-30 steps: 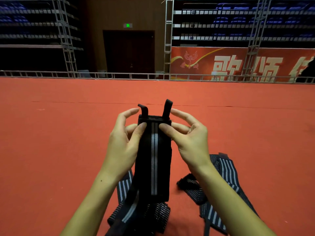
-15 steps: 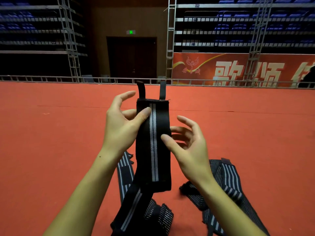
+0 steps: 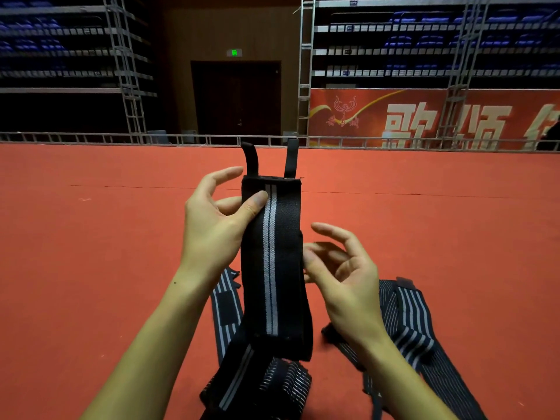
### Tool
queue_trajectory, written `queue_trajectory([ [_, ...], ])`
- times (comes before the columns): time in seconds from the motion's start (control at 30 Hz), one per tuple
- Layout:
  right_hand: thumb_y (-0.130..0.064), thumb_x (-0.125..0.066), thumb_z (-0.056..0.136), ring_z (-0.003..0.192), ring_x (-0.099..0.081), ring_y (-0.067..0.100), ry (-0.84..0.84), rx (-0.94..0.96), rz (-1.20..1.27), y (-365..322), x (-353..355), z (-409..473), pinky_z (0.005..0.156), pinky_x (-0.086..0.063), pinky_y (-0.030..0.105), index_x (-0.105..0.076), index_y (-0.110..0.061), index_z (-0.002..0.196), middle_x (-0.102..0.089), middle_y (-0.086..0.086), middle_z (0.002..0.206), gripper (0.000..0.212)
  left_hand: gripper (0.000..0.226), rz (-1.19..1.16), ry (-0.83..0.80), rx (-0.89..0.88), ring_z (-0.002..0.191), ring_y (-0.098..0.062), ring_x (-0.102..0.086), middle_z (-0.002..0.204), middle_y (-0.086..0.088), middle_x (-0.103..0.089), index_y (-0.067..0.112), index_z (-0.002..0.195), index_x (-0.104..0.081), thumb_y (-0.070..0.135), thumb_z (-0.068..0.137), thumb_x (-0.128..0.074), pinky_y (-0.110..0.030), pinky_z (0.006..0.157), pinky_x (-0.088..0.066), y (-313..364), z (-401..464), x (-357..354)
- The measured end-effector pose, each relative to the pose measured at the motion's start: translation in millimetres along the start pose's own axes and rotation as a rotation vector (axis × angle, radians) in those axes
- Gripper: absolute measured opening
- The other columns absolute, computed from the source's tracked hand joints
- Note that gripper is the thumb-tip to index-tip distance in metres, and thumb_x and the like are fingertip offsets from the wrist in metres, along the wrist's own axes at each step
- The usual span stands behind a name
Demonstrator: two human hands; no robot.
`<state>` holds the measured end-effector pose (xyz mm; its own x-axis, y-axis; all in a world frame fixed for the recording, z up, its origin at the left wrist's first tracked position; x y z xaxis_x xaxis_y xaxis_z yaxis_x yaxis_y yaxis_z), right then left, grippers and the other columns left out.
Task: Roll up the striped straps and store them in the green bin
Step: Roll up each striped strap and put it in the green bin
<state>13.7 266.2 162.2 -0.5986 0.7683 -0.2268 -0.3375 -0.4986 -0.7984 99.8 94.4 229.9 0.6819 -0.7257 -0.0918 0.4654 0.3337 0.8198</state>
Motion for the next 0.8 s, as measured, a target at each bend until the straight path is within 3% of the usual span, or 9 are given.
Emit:
queue_trajectory([
  [0.17, -0.015, -0.075, 0.095, 0.095, -0.078, 0.037, 0.004, 0.029, -0.005, -3, 0, 3, 0.079, -0.066, 0.047, -0.061, -0.016, 0.134, -0.08, 0.015, 0.103, 0.041, 0.05, 0.01, -0.008, -0.005, 0.086, -0.024, -0.083, 0.092, -0.006, -0.084, 0.022, 0.139, -0.06, 0.016, 0.094, -0.082, -0.04, 0.08, -0.067, -1, -4, 0],
  [0.4, -0.008, -0.075, 0.096, 0.092, -0.079, 0.032, -0.016, 0.012, -0.015, -5, -2, 4, 0.076, -0.065, 0.039, -0.058, -0.017, 0.137, -0.081, 0.015, 0.099, 0.046, 0.051, -0.015, -0.021, -0.006, 0.09, -0.025, -0.083, 0.096, -0.007, -0.084, 0.023, 0.14, -0.06, 0.016, 0.094, -0.082, -0.039, 0.082, -0.067, 0, -7, 5],
  [0.57, -0.01, -0.083, 0.093, 0.094, -0.079, 0.031, -0.055, -0.016, -0.074, -1, -9, 5, 0.091, -0.062, 0.047, -0.057, -0.025, 0.138, -0.081, 0.011, 0.098, 0.054, 0.053, -0.025, 0.0, -0.026, 0.087, -0.025, -0.083, 0.094, -0.006, -0.084, 0.023, 0.14, -0.059, 0.014, 0.094, -0.082, -0.033, 0.075, -0.066, 3, -16, 4],
  [0.7, -0.006, -0.079, 0.095, 0.077, -0.074, 0.028, -0.026, -0.099, 0.006, 5, -10, 2, 0.079, -0.063, 0.049, -0.056, -0.024, 0.139, -0.076, 0.016, 0.084, 0.053, 0.057, -0.029, -0.007, -0.057, 0.086, -0.024, -0.083, 0.095, -0.005, -0.084, 0.024, 0.143, -0.057, 0.014, 0.093, -0.082, -0.029, 0.073, -0.065, 4, -23, 3],
  [0.8, -0.002, -0.078, 0.094, 0.071, -0.068, 0.021, -0.003, -0.21, 0.072, 13, -13, -4, 0.069, -0.059, 0.038, -0.054, -0.027, 0.14, -0.07, 0.011, 0.078, 0.058, 0.058, -0.042, 0.007, -0.059, 0.086, -0.026, -0.083, 0.096, -0.005, -0.084, 0.025, 0.144, -0.057, 0.013, 0.093, -0.081, -0.035, 0.073, -0.067, 2, -28, 1],
])
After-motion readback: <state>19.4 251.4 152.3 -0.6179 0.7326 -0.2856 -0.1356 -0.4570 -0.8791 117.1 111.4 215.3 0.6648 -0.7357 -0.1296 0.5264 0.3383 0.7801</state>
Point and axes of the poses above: each hand's wrist, its own z-axis towards the middle knuckle, its own x-axis out of the back of the hand, y = z × x, the point moved 3 cm from there along z, towards the middle knuckle
